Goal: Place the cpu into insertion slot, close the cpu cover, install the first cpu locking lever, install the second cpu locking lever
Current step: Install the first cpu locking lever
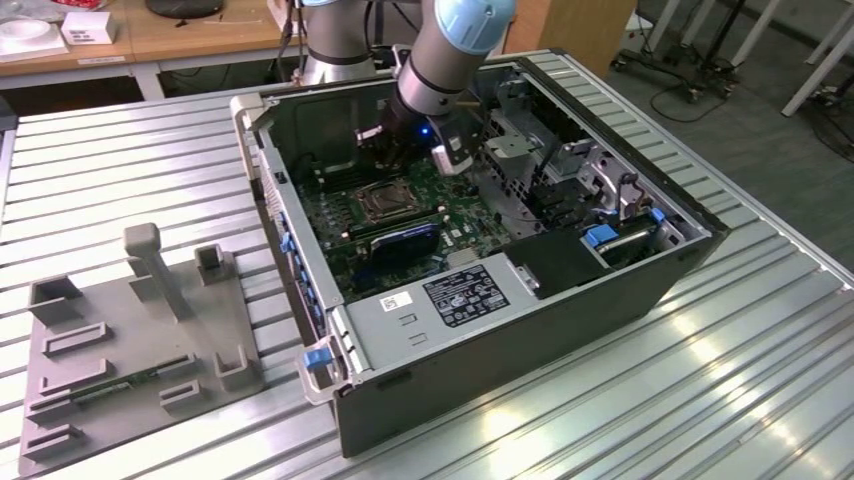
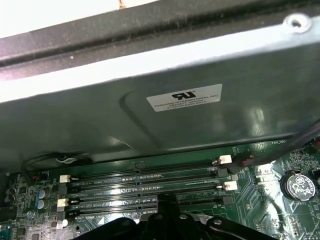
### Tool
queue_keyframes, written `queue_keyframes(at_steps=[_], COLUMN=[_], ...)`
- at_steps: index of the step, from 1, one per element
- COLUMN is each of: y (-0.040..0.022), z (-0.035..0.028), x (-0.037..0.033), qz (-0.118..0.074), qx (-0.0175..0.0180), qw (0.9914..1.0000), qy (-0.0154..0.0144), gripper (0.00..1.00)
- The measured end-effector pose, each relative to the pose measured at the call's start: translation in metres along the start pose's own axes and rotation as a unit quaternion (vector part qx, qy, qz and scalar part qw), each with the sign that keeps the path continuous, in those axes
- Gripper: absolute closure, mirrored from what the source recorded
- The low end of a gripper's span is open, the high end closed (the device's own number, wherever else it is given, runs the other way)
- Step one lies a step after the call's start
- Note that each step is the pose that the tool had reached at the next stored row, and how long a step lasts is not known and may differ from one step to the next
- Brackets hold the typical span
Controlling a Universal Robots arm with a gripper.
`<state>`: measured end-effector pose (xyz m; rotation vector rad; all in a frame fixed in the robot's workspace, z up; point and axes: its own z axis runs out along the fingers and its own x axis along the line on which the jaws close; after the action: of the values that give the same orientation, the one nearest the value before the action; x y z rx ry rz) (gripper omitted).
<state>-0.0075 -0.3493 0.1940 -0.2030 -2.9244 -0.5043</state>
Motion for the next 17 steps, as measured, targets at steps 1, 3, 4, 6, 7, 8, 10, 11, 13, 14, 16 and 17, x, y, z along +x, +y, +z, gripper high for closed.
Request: queue_keyframes(at_steps=[1,3,4,6,7,8,10,11,13,14,16,17], y=[-0.0003,-0.0008,-0.0010,-0.0011,-0.0013,-0.0016,-0.0021,-0.0023,-0.0026,-0.0026,-0.0027,-0.0027], z=[-0.0001,-0.0003,-0.0004,-0.0004,0.0000,0.0007,0.0023,0.0029,0.0033,0.0035,0.0038,0.0038], x=[0.0000,-0.0001,-0.0001,-0.0001,-0.0002,-0.0004,-0.0007,-0.0008,-0.0009,-0.0009,-0.0010,-0.0010], qz=[0.000,0.000,0.000,0.000,0.000,-0.001,-0.001,-0.002,-0.002,-0.002,-0.002,-0.002], qx=[0.0000,0.0000,0.0000,0.0001,0.0000,-0.0001,-0.0003,-0.0004,-0.0002,-0.0003,-0.0005,-0.0005], qw=[1.00000,1.00000,1.00000,1.00000,1.00000,1.00000,0.99999,0.99999,0.99999,0.99999,0.99998,0.99998], qy=[0.0000,0.0000,0.0000,0.0000,-0.0005,-0.0014,-0.0036,-0.0044,-0.0049,-0.0051,-0.0053,-0.0053], gripper=[0.89,0.89,0.89,0.89,0.89,0.89,0.89,0.89,0.89,0.89,0.89,0.89])
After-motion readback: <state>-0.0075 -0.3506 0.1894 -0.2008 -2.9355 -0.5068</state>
